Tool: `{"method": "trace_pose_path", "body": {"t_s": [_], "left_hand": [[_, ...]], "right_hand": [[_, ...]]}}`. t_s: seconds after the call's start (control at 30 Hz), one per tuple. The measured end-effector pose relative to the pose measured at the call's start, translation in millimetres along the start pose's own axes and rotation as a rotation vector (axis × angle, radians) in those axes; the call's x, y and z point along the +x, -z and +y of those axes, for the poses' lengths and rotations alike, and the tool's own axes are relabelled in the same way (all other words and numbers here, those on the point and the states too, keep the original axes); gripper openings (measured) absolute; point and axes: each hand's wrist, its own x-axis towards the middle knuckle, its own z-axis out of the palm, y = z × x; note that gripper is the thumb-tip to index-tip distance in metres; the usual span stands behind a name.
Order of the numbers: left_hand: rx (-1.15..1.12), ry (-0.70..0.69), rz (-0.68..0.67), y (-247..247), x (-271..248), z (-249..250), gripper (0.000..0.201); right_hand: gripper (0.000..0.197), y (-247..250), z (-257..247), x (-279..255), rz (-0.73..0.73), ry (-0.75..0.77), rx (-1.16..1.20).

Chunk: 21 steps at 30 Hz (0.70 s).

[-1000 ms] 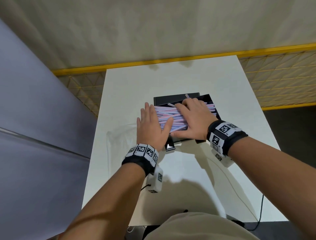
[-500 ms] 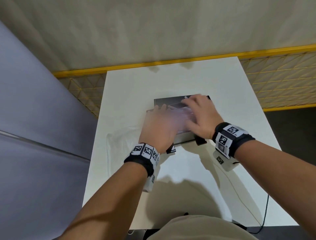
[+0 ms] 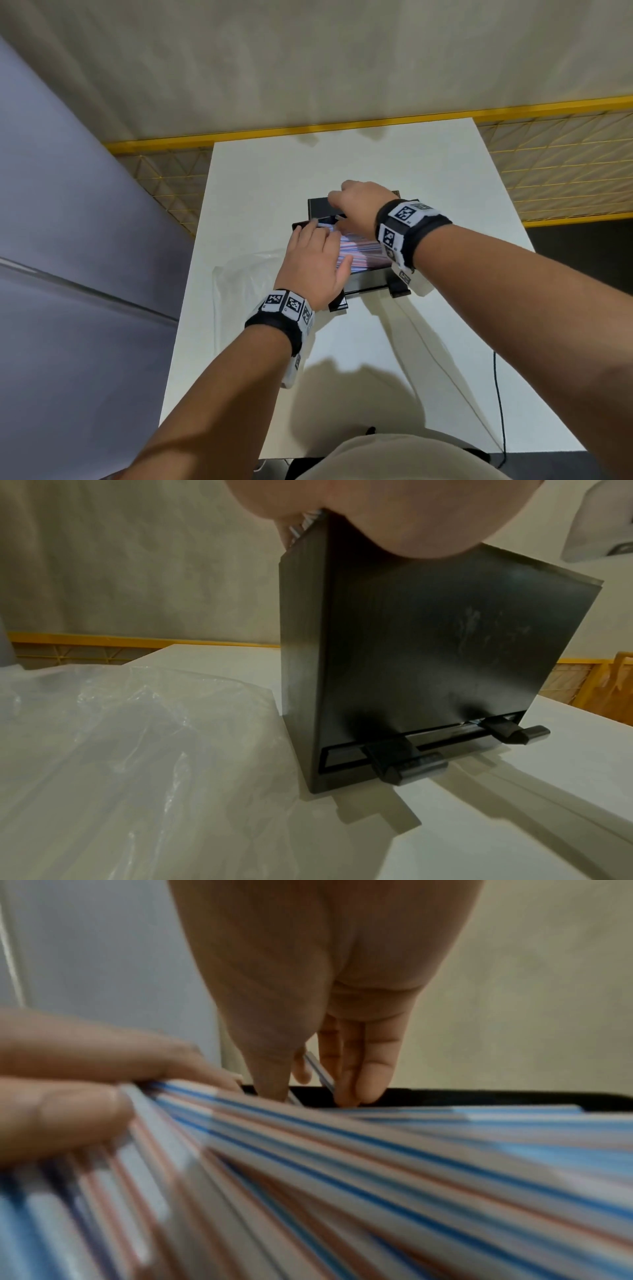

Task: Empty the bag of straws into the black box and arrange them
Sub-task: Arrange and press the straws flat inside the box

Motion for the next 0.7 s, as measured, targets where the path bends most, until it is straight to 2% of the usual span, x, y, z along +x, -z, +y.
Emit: {"method": "trace_pose_path", "body": {"t_s": [0.2,0.3,0.37,0.57,0.63,0.7], "left_hand": [[0.051,-0.022,0.028,0,1,-1,0.045],[0.054,-0.019,0.017,-1,1,-2,0.043],[0.053,-0.019,0.007,-2,1,-1,0.046],[0.050,-0.006,-0.017,1,1,0,0.052],[0.052,-0.003,-0.028,2,1,0,0.053],[0.053,-0.004,-0.036,2,1,-1,0.054]], "right_hand": [[0.020,8,-17,3,-0.110,0.106,-0.238],[0.017,14,-16,-3,-0.076,0.101,-0.253],[0.011,25,-10,-10,0.054,0.081,-0.150],[0.011,85,26,-54,0.569,-0.090,0.369],[0.007,92,34,-74,0.665,-0.145,0.615],[0.005,83,42,-89,0.696,-0.212,0.805]]}}
